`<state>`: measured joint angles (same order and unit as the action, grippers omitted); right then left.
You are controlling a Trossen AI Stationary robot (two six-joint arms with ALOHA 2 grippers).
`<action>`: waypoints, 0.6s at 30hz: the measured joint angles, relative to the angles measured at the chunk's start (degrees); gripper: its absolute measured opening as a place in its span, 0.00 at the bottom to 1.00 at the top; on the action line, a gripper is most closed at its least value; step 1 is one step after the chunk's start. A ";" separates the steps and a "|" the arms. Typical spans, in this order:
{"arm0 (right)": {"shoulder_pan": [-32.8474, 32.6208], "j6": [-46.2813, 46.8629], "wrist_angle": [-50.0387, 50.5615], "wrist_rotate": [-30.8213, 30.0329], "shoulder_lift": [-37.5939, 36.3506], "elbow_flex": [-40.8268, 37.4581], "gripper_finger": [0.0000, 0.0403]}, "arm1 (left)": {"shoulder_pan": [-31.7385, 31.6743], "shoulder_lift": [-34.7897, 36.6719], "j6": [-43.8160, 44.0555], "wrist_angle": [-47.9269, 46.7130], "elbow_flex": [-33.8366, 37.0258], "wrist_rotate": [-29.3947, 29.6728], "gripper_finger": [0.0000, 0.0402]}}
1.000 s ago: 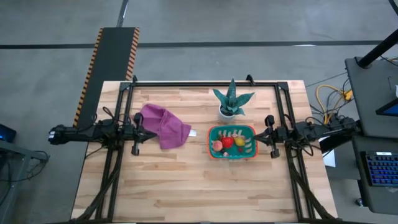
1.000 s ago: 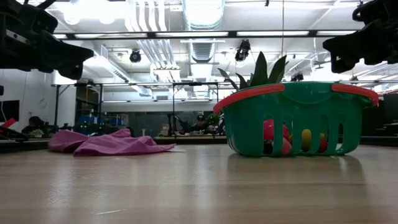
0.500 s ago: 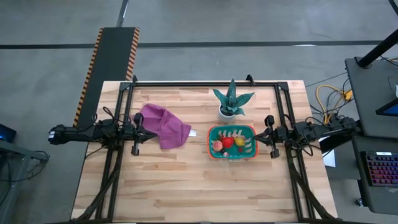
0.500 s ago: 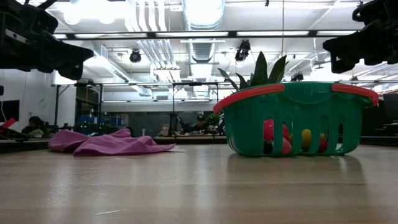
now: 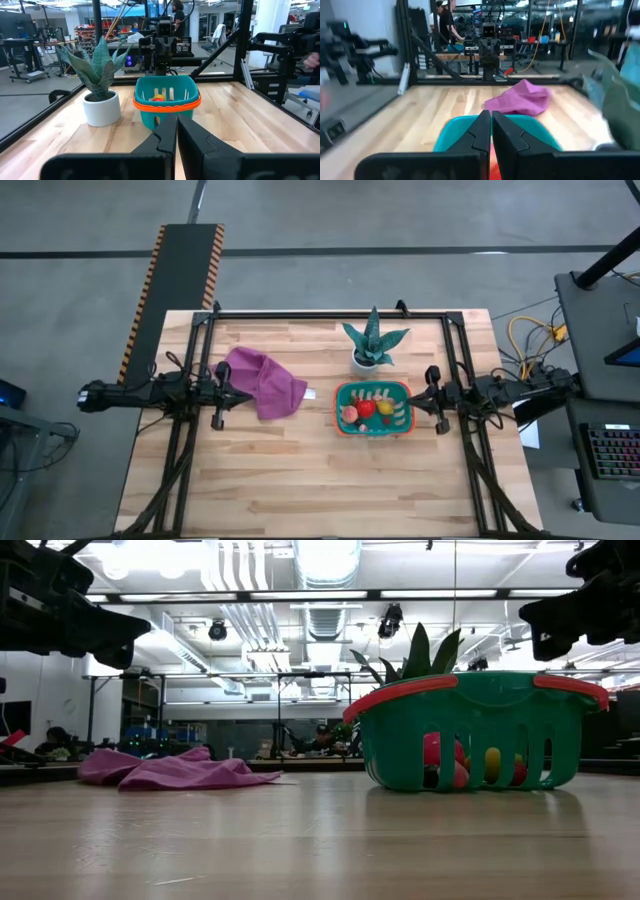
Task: Pick and placing Produce into tupperware
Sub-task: Return to Home Position
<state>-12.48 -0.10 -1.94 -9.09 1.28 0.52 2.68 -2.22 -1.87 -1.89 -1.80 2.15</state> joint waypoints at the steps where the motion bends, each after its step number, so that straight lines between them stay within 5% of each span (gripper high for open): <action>1: 0.01 2.09 -0.01 0.00 0.02 0.01 0.02 | 0.00 0.02 0.00 0.02 0.00 0.00 0.00; 7: 0.01 9.95 -0.01 0.01 0.00 0.01 0.02 | 0.00 0.00 0.00 0.07 0.00 0.00 0.00; 18: 0.01 10.40 -0.01 0.01 0.00 0.01 0.02 | -0.02 -0.08 0.00 0.11 0.00 0.00 0.00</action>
<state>-12.47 10.31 -1.96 -9.08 1.28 0.53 2.66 -2.29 -1.87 -1.78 -1.80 2.15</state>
